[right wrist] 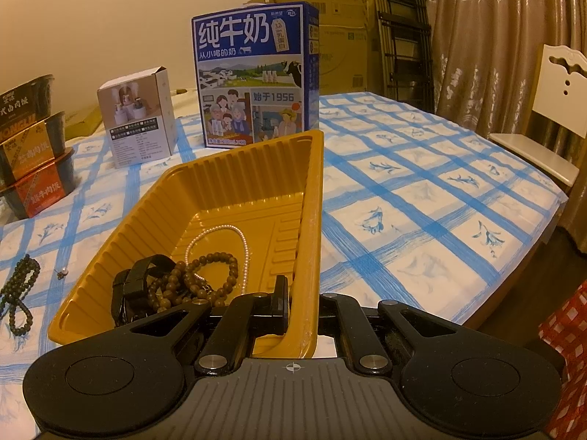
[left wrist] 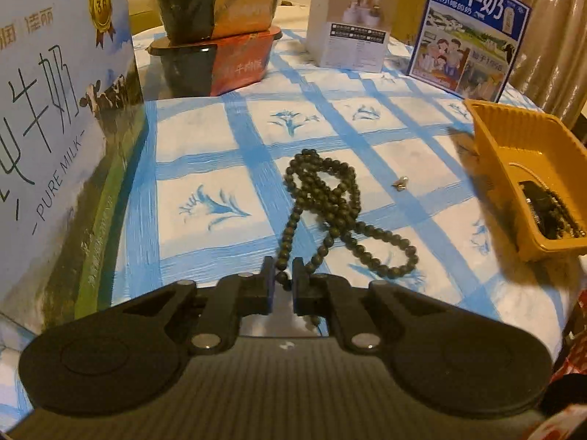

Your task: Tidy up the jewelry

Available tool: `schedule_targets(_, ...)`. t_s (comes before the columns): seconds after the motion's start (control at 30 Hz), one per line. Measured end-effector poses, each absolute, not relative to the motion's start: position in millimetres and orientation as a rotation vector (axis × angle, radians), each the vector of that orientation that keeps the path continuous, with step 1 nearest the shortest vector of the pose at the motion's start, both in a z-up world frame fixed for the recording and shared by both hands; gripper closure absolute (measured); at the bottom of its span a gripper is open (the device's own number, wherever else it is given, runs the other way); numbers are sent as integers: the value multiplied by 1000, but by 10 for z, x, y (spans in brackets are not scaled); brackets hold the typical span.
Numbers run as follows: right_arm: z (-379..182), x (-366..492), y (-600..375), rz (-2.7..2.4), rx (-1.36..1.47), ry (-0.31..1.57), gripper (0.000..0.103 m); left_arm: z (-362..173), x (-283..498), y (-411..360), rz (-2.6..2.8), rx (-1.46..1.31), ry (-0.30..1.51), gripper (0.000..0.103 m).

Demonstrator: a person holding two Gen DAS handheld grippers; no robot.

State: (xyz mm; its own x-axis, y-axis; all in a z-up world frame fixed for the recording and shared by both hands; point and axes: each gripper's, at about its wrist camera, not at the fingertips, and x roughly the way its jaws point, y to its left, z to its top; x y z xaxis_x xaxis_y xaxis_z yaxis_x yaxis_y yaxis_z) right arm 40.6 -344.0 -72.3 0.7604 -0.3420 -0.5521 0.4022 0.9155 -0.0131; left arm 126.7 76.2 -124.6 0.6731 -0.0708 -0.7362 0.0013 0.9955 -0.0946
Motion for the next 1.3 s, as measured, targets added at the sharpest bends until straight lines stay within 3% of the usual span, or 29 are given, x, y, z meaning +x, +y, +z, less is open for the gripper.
schedule_targets(0.13, -738, 397, -3443, -407, 114, 580, 97, -1127, 1327, 578, -112, -45, 764, 86)
schedule_targets(0.53, -737, 398, -3443, -406, 112, 581, 97, -1353, 1991, -150, -333, 119, 743, 85)
schedule_targets(0.87, -755, 390, -3441, -407, 113, 582, 97, -1541, 2268, -227, -326, 169, 765, 85)
schedule_targets(0.97, -755, 390, -3441, -408, 114, 582, 97, -1544, 2291, -234, -336, 173, 768, 86)
schedule_targets(1.03, -757, 388, -3442, -409, 113, 582, 97, -1541, 2284, -250, -350, 184, 767, 93)
schedule_targets(1.3, -776, 381, -3445, -406, 112, 581, 97, -1455, 2215, -336, -350, 233, 719, 95)
